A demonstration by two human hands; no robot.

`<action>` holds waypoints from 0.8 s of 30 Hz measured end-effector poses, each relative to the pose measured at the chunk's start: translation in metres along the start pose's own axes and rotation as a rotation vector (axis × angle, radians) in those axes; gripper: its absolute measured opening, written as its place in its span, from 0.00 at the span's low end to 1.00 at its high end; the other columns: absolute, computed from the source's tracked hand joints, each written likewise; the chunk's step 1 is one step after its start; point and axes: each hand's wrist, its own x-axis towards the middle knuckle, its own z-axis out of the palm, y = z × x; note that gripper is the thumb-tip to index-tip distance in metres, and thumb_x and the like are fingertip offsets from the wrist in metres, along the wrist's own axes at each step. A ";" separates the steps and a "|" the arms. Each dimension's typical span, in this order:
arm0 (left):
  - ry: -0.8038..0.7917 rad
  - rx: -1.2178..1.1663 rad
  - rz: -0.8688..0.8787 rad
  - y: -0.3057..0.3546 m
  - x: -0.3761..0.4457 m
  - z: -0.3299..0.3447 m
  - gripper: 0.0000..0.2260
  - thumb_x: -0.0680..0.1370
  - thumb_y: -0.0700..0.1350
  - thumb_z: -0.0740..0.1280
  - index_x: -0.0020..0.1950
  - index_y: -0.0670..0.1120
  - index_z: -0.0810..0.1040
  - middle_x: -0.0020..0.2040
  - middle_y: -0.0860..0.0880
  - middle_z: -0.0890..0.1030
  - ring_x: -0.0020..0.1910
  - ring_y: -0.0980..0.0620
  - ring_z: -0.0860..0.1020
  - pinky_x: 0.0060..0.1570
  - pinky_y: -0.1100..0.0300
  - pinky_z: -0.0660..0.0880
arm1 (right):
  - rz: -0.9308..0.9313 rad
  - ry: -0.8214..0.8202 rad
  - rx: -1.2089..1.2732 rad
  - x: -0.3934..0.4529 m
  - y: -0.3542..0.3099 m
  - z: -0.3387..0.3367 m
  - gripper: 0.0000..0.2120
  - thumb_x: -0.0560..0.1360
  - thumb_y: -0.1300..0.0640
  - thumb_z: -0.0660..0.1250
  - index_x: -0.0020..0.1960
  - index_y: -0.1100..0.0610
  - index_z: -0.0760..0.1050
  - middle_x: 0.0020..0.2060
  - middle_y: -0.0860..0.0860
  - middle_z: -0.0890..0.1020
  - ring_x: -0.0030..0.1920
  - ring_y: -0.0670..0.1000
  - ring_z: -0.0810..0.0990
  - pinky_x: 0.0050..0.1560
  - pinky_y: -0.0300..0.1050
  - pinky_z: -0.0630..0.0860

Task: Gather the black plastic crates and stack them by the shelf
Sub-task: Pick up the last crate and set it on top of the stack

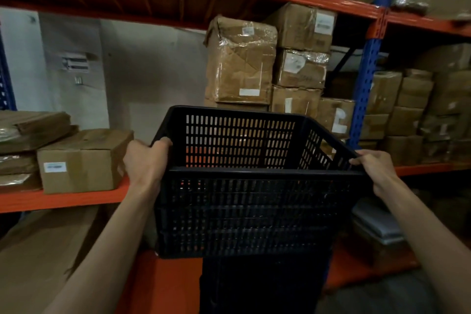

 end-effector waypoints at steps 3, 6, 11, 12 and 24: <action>-0.010 0.005 -0.007 -0.002 0.001 0.022 0.22 0.63 0.57 0.65 0.43 0.39 0.79 0.43 0.41 0.82 0.43 0.39 0.80 0.42 0.51 0.76 | 0.012 0.012 0.009 0.012 0.005 -0.003 0.14 0.71 0.69 0.66 0.49 0.53 0.81 0.44 0.54 0.81 0.50 0.56 0.78 0.56 0.50 0.74; -0.027 0.020 -0.027 -0.006 0.002 0.040 0.21 0.63 0.57 0.65 0.43 0.40 0.78 0.44 0.41 0.82 0.44 0.39 0.80 0.43 0.52 0.75 | 0.021 0.028 0.021 0.028 0.012 -0.004 0.14 0.71 0.68 0.67 0.54 0.56 0.81 0.44 0.54 0.81 0.46 0.54 0.78 0.50 0.47 0.73; -0.055 0.015 -0.063 -0.017 -0.001 0.071 0.16 0.63 0.56 0.65 0.38 0.44 0.75 0.45 0.42 0.81 0.46 0.40 0.79 0.51 0.48 0.77 | 0.010 0.019 -0.019 0.071 0.028 -0.004 0.16 0.71 0.66 0.68 0.58 0.60 0.80 0.49 0.57 0.82 0.50 0.56 0.79 0.50 0.47 0.73; -0.048 0.008 -0.066 -0.021 -0.002 0.081 0.17 0.63 0.56 0.65 0.41 0.42 0.77 0.45 0.42 0.82 0.46 0.40 0.79 0.49 0.51 0.77 | 0.019 0.008 -0.025 0.083 0.033 -0.004 0.16 0.71 0.66 0.68 0.59 0.60 0.80 0.49 0.57 0.82 0.51 0.56 0.79 0.51 0.47 0.73; 0.016 0.078 -0.087 -0.066 -0.009 0.172 0.13 0.66 0.49 0.68 0.45 0.43 0.76 0.46 0.43 0.80 0.48 0.41 0.79 0.47 0.53 0.75 | 0.067 -0.064 -0.111 0.194 0.100 0.009 0.12 0.71 0.64 0.69 0.54 0.59 0.82 0.50 0.56 0.82 0.53 0.58 0.79 0.61 0.53 0.75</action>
